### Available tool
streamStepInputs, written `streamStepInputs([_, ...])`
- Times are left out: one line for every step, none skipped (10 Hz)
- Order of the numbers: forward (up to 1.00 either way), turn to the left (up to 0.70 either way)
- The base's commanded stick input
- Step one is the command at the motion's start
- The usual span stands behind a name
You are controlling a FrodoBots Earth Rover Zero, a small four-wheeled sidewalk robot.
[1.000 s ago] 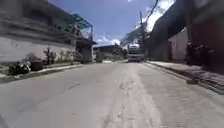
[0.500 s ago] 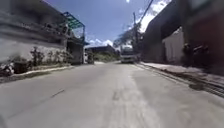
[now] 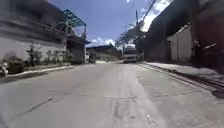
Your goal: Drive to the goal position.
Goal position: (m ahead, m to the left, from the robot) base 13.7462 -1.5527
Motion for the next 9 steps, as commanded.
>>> streamStepInputs([0.85,-0.34])
streamStepInputs([0.85,-0.34])
streamStepInputs([0.85,-0.34])
streamStepInputs([0.85,-0.34])
streamStepInputs([0.85,-0.34])
streamStepInputs([0.85,-0.15])
streamStepInputs([0.85,0.01])
streamStepInputs([0.85,0.07])
streamStepInputs([0.85,0.06])
